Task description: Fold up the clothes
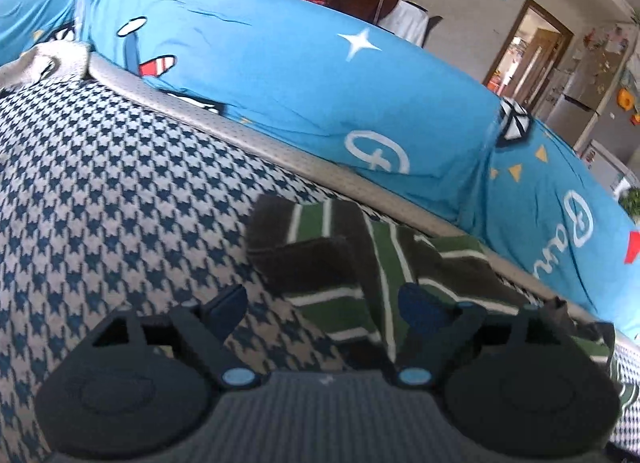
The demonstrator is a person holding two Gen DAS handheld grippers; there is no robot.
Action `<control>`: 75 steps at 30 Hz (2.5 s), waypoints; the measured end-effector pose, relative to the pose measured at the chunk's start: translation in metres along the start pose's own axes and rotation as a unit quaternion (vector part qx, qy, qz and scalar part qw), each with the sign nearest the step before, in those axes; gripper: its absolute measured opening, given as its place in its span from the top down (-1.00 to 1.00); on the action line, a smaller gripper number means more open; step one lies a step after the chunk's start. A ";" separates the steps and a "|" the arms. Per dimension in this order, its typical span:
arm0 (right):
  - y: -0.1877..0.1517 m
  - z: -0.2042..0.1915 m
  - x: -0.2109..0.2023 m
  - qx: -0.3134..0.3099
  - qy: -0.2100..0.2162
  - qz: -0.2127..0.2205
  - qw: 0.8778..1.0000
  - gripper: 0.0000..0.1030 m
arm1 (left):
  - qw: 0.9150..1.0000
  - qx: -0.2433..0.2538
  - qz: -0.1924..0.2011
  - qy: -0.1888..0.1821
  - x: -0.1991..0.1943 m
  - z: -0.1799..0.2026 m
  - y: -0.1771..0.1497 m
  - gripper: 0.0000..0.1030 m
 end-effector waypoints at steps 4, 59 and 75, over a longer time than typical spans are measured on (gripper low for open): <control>-0.001 -0.002 0.002 -0.007 0.000 -0.004 1.000 0.44 | 1.000 -0.014 -0.005 0.012 0.013 0.001 -0.001 -0.69; 0.057 0.114 -0.026 0.106 -0.034 0.055 0.992 0.31 | 0.994 0.106 -0.010 0.030 -0.005 0.063 -0.040 -0.31; 0.041 0.196 -0.012 0.255 -0.041 0.035 0.965 0.19 | 0.988 0.153 -0.031 0.013 0.006 0.092 -0.064 -0.46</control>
Point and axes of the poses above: each gripper's, at about its wrist camera, not at the fingertips, and x roughly the way its jaws point, z to its right, y to its top, the point moved 9 cm from there along x, roughly the way its jaws point, and after that the axes turned 11 degrees about -z, right-handed, at the moved point
